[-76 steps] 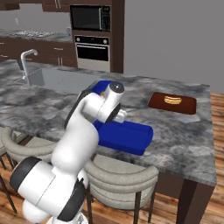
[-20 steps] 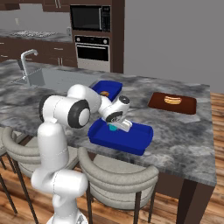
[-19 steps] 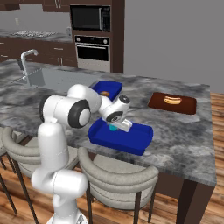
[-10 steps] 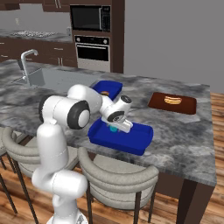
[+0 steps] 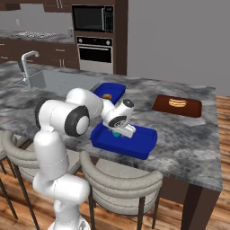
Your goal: Take the cupcake and donut from the fridge and place them on the empty tray on the dining counter.
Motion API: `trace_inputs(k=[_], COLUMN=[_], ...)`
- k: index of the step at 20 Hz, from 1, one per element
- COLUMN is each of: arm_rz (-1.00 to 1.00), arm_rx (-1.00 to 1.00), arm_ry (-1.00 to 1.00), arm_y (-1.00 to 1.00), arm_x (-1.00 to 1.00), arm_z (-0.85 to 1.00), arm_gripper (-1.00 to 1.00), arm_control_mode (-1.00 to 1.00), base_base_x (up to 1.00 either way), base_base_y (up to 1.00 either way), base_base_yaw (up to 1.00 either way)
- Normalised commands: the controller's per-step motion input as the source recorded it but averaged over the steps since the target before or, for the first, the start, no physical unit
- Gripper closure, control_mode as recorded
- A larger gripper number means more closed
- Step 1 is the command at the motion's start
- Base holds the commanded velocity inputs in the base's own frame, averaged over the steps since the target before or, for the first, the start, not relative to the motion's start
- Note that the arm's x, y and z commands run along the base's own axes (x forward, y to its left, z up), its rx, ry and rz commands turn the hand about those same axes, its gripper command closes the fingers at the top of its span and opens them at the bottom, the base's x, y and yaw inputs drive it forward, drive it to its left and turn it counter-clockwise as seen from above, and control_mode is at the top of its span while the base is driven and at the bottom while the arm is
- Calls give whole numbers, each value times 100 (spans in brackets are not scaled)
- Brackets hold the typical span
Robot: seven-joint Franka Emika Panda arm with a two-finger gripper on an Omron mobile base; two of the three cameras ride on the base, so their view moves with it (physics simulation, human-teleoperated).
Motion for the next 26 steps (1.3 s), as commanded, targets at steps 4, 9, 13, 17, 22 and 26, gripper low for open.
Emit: trace_inputs(k=[4,9,13,17,22,26], arm_rz=[0,1,7,14,11,2], arm_rx=[0,0,0,0,-4,-21], arm_ry=[-7,-12,-25,-19,-15,-11], arm_y=[0,-6,-19,-28,0,37], arm_x=[0,-34,-89,-99,-100,-84], arm_z=[65,81,100,100,100,100], arm_gripper=[-100,-100,-100,-100,-100,-100], arm_control_mode=[-100,-100,-100,-100,-100,-100], base_base_x=[0,0,0,0,0,0], base_base_y=[0,0,0,0,0,0], base_base_yaw=[0,0,0,0,0,0])
